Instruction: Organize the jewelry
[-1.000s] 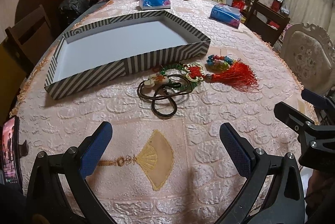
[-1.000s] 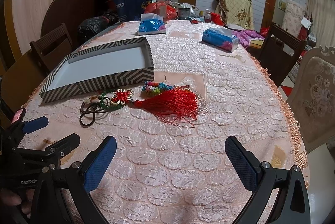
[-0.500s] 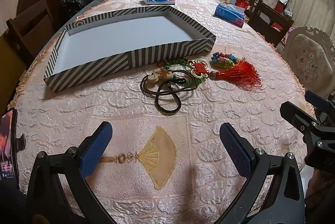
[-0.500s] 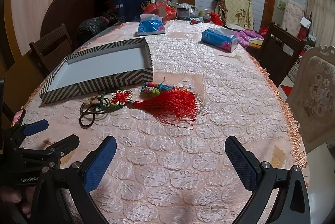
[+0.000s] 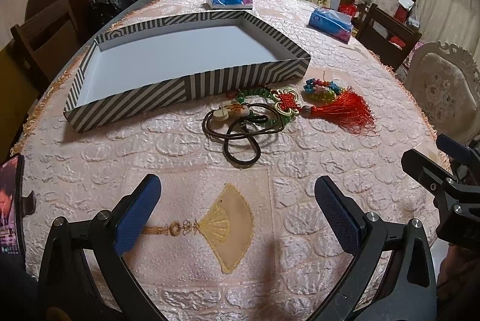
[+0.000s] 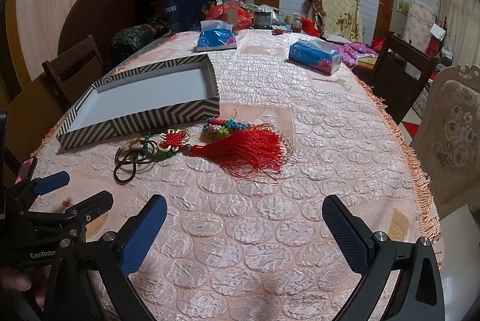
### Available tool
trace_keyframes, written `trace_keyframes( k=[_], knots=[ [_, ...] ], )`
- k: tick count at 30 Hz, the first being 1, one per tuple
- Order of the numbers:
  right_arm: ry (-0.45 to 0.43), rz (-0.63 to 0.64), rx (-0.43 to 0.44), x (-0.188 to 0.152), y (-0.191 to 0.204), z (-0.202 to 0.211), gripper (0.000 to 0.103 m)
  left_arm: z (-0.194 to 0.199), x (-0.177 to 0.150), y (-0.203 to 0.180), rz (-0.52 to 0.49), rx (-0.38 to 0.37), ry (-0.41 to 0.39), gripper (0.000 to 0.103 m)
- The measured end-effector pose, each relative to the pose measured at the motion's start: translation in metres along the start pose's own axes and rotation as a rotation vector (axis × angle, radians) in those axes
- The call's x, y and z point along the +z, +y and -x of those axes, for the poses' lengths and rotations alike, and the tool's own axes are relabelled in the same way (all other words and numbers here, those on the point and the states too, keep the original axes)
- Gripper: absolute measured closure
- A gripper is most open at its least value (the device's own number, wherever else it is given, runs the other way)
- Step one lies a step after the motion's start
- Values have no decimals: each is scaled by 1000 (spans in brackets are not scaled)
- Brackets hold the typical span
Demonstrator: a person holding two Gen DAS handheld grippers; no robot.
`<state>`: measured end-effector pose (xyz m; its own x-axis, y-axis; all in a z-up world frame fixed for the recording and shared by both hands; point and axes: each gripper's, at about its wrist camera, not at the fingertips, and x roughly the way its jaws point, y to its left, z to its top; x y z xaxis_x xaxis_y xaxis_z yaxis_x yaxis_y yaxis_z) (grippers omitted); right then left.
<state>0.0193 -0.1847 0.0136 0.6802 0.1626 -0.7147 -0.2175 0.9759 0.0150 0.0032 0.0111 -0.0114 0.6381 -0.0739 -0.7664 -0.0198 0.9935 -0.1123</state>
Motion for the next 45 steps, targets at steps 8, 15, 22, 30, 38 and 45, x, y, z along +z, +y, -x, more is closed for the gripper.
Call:
trace_keyframes(
  k=[8, 15, 22, 30, 38, 45],
  knots=[
    [1, 0, -1, 0, 0, 0, 0, -3, 0, 1, 10, -5, 28, 1],
    [1, 0, 1, 1, 0, 0, 0, -4, -1, 2, 20, -9, 32, 1],
    [1, 0, 1, 1, 0, 0, 0, -4, -1, 5, 31, -4, 39, 0],
    [-6, 2, 1, 1, 1, 3, 0, -4, -1, 6, 31, -3, 36, 1],
    [-11, 2, -2, 2, 1, 6, 0, -3, -1, 7, 35, -2, 34, 1],
    [-14, 6, -2, 4, 2, 7, 0, -2, -1, 8, 36, -1, 32, 0]
  ],
)
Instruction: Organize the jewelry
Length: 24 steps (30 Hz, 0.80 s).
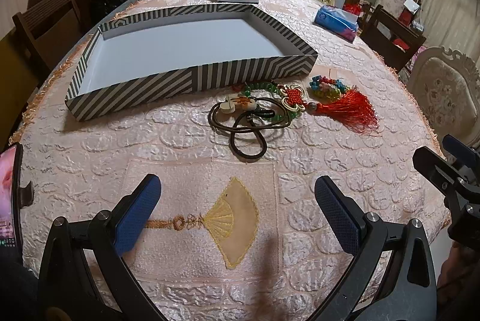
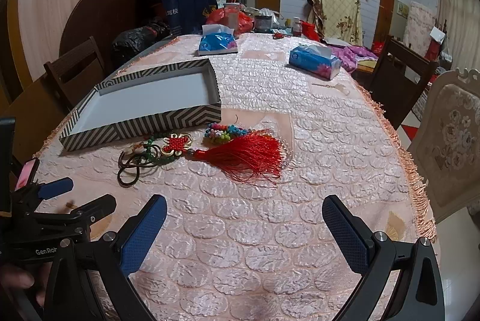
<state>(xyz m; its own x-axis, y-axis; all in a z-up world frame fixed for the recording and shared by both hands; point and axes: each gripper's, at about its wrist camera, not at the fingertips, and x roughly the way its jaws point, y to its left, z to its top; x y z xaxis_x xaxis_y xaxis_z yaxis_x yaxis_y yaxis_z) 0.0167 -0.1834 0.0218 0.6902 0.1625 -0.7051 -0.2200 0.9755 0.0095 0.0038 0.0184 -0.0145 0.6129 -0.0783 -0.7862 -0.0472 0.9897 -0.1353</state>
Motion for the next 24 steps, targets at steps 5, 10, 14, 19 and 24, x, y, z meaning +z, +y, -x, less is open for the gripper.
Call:
trace_keyframes(
  k=[5, 10, 14, 19, 24],
  knots=[
    [3, -1, 2, 1, -1, -2, 0, -2, 0, 1, 3, 6, 5, 1],
    [9, -7, 9, -1, -2, -7, 0, -4, -1, 2, 2, 19, 11, 1],
    [9, -12, 13, -1, -5, -11, 0, -8, -1, 3, -1, 38, 12, 1],
    [10, -26, 18, -3, -11, -19, 0, -13, -1, 11, 17, 56, 21, 1],
    [11, -22, 12, -4, -17, -30, 0, -17, 0, 21, 54, 54, 27, 1]
  ],
)
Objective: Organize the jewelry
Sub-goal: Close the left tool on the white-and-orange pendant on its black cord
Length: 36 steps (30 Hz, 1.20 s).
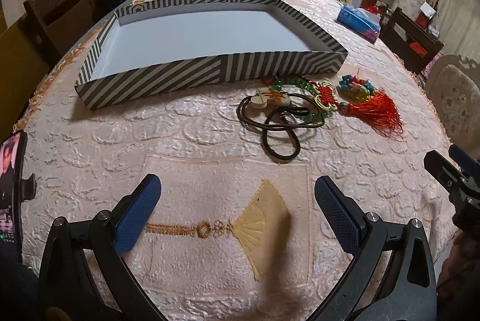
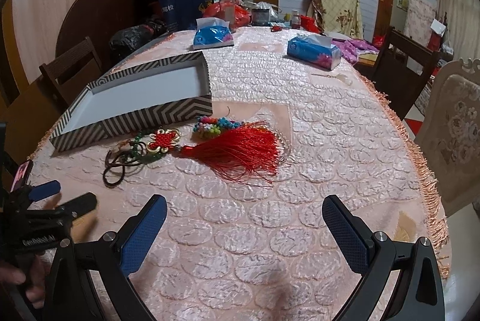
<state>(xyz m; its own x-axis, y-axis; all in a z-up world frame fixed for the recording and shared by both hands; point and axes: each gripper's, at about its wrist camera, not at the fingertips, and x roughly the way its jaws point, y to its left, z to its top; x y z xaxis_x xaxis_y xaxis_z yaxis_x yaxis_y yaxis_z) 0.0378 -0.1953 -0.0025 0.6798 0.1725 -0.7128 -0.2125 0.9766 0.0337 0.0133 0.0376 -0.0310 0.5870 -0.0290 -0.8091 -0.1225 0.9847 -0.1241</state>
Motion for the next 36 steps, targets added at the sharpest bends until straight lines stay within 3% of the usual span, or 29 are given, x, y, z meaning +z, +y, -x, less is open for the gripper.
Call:
trace_keyframes(
  k=[9, 12, 16, 18, 25, 34, 36],
  knots=[
    [11, 17, -28, 4, -18, -34, 0, -8, 25, -5, -20, -65, -23, 2],
    [15, 9, -24, 6, -23, -41, 0, -18, 39, -6, -33, -109, 17, 17],
    [11, -14, -11, 6, -28, -44, 0, -34, 52, -9, -61, -110, 46, 49],
    [8, -21, -3, 6, -28, -44, 0, -40, 57, -7, -49, -100, 45, 56],
    [8, -59, 18, 3, -33, -43, 0, -38, 69, -13, -37, -153, 9, 58],
    [7, -61, 17, 1, -32, -41, 0, -59, 75, -17, -36, -118, 44, 58],
    [11, -66, 21, 1, -33, -41, 0, -58, 75, -17, -44, -114, 43, 65]
  ],
)
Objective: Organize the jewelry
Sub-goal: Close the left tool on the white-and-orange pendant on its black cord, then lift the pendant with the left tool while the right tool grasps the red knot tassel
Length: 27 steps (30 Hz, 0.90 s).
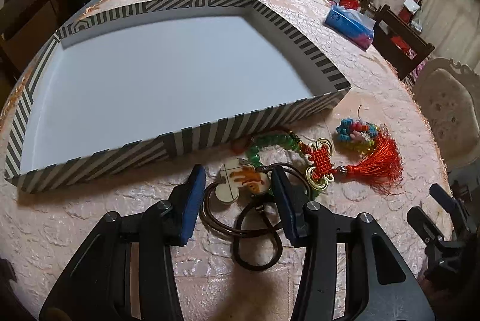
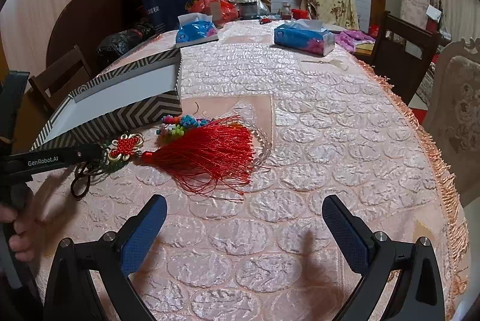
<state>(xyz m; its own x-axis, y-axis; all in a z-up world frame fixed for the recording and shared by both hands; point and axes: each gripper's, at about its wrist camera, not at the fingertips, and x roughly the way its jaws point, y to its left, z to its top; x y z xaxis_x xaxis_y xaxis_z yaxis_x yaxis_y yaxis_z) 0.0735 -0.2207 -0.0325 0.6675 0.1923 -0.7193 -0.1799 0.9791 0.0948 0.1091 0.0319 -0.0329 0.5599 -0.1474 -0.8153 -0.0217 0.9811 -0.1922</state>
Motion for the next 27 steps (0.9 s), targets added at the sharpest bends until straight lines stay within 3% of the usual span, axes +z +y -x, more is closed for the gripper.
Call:
trace_keyframes(
  k=[5, 11, 15, 18, 20, 21, 24, 27],
  knots=[
    [5, -11, 3, 0, -2, -1, 0, 9, -2, 2, 6, -26, -13, 65],
    [-7, -37, 14, 1, -9, 4, 0, 54, -1, 11, -18, -46, -68, 65],
    [-28, -27, 128, 12, -5, 11, 1, 72, -7, 19, -54, -22, -60, 65],
    [-25, 35, 268, 28, 14, 10, 7, 71, -18, 29, -48, 19, -26, 65],
    [6, 112, 371, 39, 33, 1, 25, 68, -24, 39, -6, 20, -15, 65],
    [32, 174, 407, 44, 46, -8, 28, 66, -26, 43, 12, 22, -13, 65],
    [85, 284, 404, 48, 65, -31, 53, 66, -27, 48, 37, 18, -21, 65],
    [114, 369, 388, 51, 69, -49, 56, 68, -26, 50, 48, 13, -37, 65]
  ],
)
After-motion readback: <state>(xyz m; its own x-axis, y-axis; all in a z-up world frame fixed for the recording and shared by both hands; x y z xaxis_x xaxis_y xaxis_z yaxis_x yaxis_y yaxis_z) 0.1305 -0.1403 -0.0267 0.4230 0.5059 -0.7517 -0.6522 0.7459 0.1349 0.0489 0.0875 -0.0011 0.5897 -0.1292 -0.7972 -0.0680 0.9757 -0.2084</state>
